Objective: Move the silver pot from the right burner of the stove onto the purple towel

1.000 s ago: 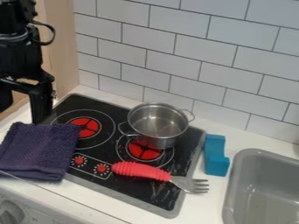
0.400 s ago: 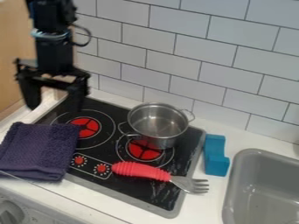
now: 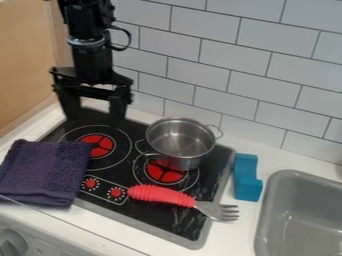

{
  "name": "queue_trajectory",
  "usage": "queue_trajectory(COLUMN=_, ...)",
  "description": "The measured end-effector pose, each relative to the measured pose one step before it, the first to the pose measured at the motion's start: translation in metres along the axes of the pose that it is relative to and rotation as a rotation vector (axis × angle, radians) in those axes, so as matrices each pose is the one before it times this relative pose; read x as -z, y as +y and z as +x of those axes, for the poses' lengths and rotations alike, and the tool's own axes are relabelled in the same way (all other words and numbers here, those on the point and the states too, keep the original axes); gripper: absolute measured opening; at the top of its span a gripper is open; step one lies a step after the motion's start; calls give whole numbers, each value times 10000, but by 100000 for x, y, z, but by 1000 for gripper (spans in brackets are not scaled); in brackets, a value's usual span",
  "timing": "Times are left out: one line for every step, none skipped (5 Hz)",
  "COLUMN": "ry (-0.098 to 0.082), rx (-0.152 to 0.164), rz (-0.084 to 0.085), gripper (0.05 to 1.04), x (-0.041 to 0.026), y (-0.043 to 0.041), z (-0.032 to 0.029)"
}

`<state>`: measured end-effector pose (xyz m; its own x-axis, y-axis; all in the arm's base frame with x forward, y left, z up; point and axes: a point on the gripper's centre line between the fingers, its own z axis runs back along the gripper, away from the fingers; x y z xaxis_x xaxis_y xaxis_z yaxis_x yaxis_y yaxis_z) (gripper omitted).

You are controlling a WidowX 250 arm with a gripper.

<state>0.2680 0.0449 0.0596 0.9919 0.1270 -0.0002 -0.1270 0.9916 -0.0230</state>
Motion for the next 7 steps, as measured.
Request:
queue_trajectory(ry=16, rx=400, rz=-97, gripper=999, x=1049, y=-2255, z=1663)
queue_trajectory(ry=-92, rx=22, rz=-140, gripper=999, x=1238, y=-624, z=1836)
queue_trajectory(ry=208, rx=297, rz=-24, gripper=999, x=1399, y=-1655, z=1474)
queue_trajectory(ry=208, rx=70, rz=41, gripper=999, x=982, y=-532, z=976)
queue_trajectory(ry=138, rx=-14, rz=53, gripper=934, x=599, y=95, z=310)
queue_trajectory(ry=121, rx=-33, rz=179, gripper=619, x=361, y=296, z=-117)
queue_trajectory(ry=-16, rx=-11, rz=50, gripper=327, x=0, y=79, z=26)
